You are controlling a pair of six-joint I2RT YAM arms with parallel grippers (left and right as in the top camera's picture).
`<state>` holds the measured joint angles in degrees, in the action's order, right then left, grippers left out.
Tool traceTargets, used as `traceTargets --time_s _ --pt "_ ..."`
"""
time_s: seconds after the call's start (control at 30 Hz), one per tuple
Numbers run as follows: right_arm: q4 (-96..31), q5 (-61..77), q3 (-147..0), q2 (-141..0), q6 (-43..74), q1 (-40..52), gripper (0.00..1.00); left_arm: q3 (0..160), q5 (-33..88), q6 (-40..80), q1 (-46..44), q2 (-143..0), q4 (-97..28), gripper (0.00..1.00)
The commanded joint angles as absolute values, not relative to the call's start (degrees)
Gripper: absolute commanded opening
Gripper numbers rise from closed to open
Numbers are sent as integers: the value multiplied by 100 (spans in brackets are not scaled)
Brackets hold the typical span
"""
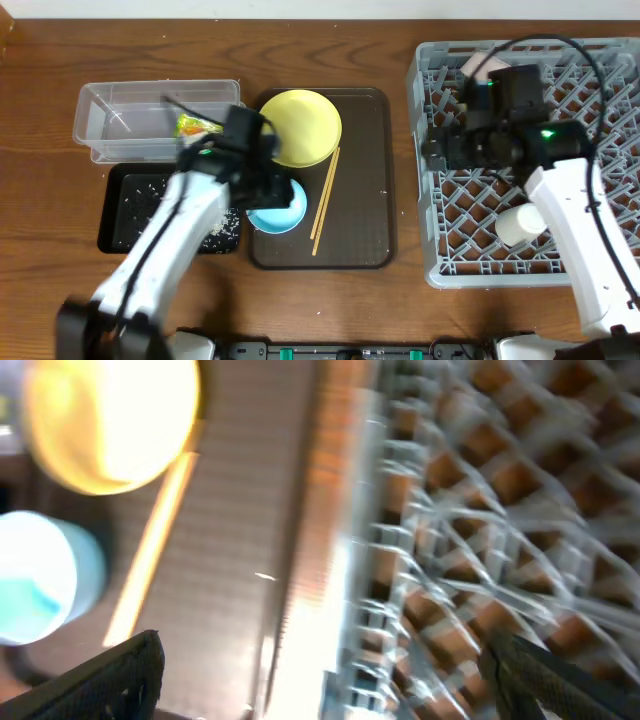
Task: Sort waste into correct bins and load items into the dishwasher rack
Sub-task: 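Set the blue bowl back on the brown tray with the left gripper, then reach the right gripper to the blue bowl and grasp its rim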
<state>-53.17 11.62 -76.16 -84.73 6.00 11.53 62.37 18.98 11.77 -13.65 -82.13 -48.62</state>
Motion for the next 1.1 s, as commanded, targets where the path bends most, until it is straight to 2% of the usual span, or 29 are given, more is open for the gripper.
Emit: traceTargets --time_s 0.0,0.2,0.33,0.5,0.6,0.63,0.87,0.97,1.07 --pt "-5148 1527 -7609 -8416 685 1638 98 6379 1684 1151 -878 -7616 -5179 58" --pt "-4593 1522 -7607 -8785 1009 2602 96 6377 1533 1151 217 -7015 -5708 67" --pt "-4110 1522 -7607 -9373 1437 3173 94 6377 1533 1151 906 -6958 -5889 69" --pt "-3581 1520 -7607 -10219 1890 3758 84 6370 1538 1153 1518 -6982 -5988 70" --pt "-3336 1507 -7607 -10687 2237 4018 74 6370 1538 1153 1686 -6982 -6001 70" --pt "-3273 1476 -7607 -10857 2316 4101 67 6370 1538 1153 1710 -6982 -6001 70" --pt "-3190 1334 -7607 -11461 2700 4294 46 6370 1542 1151 1706 -6991 -5999 71" --pt "-3151 1332 -7609 -11465 2698 4261 23 6368 1542 1153 1706 -6993 -5999 71" --pt "-3081 1330 -7625 -11332 2694 4143 15 6366 1540 1153 1706 -6993 -5999 71"
